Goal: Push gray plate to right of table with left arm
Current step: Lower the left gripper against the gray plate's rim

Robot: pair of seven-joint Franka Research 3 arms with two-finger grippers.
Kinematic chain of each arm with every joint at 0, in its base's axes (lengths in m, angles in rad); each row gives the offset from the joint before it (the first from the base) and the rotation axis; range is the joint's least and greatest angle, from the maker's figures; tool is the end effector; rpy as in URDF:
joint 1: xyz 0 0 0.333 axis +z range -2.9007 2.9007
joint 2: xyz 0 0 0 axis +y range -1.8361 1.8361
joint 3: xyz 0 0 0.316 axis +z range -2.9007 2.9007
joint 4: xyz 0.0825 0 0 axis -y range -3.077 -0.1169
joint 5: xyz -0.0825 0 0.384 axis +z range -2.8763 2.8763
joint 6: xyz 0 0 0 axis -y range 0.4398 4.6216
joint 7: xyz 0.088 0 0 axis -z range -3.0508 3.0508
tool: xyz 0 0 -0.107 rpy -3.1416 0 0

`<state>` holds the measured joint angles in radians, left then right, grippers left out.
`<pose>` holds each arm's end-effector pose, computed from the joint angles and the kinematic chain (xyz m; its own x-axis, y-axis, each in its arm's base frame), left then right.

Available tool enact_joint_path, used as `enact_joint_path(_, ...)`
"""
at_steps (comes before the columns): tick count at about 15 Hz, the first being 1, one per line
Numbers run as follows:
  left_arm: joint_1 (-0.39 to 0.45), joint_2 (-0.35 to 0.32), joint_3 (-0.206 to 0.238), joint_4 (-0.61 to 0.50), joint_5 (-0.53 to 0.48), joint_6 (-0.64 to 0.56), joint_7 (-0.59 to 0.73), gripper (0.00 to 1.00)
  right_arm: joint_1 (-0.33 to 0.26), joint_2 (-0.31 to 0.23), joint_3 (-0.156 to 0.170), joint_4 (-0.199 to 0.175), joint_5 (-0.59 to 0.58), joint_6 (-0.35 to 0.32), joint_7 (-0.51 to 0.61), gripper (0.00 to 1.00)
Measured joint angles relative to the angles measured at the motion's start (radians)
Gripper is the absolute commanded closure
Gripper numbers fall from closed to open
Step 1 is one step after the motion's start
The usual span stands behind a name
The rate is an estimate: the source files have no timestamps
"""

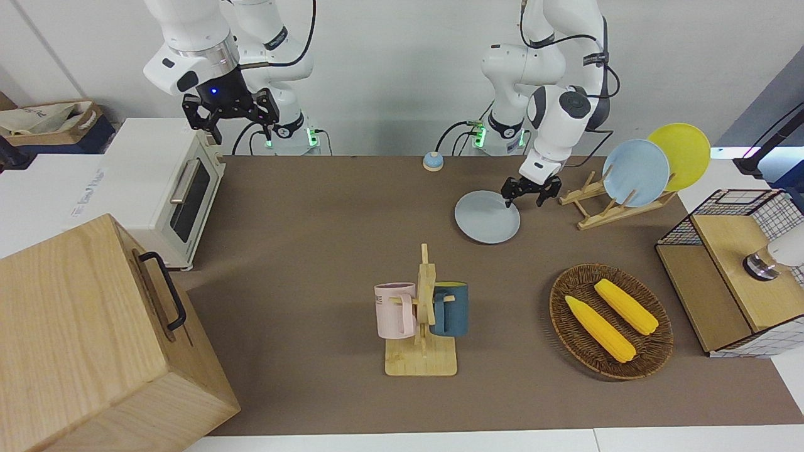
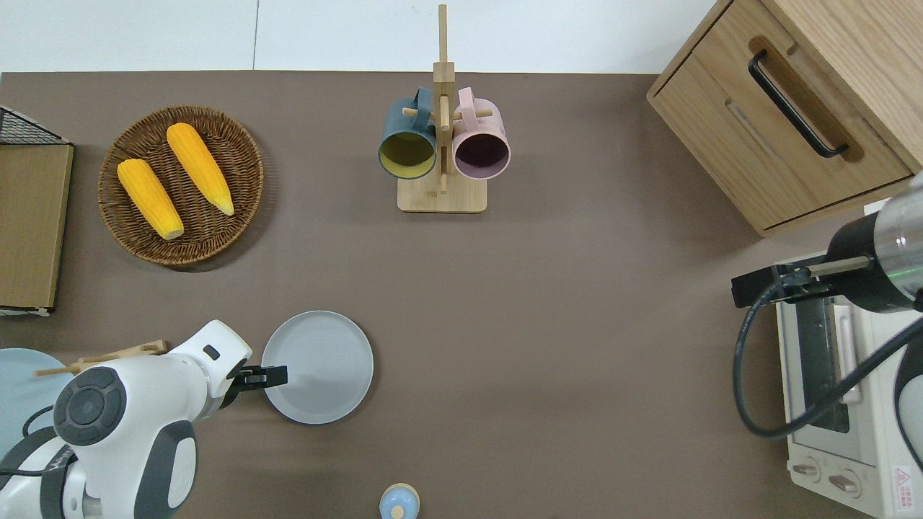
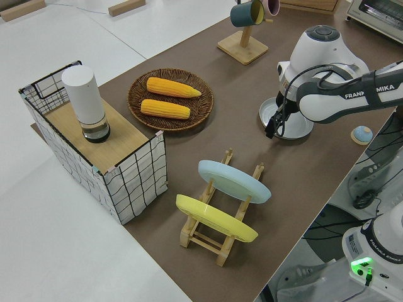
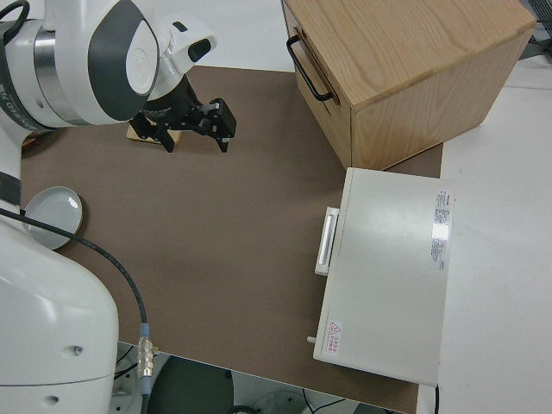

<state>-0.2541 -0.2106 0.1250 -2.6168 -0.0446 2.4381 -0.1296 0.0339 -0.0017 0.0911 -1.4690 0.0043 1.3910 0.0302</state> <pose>0.4210 -0.0561 0.3250 0.9992 0.0324 0.0214 0.0310 -0.9978 0.0592 0.5307 0.0673 0.6575 0.9925 0.0950 -0.0763 0.0952 -0.9955 -0.0018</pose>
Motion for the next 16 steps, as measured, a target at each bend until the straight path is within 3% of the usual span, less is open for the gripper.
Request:
enact_joint_path(9,0.000,0.056,-0.001,-0.001,0.000,0.037,-0.014,0.05,0.000,0.000,0.000,0.000,0.000,0.000,0.000,0.017)
enact_joint_path(12,-0.001,0.066,-0.002,-0.002,0.000,0.038,-0.014,0.31,0.000,0.000,0.000,0.000,0.000,0.000,0.000,0.017)
enact_joint_path(14,-0.001,0.074,-0.002,-0.002,0.000,0.040,-0.014,0.67,0.000,0.000,0.000,0.000,0.000,0.000,0.000,0.017)
enact_joint_path(16,-0.001,0.079,-0.002,-0.002,0.000,0.042,-0.014,0.92,0.000,0.000,0.000,0.000,0.000,0.000,0.000,0.017)
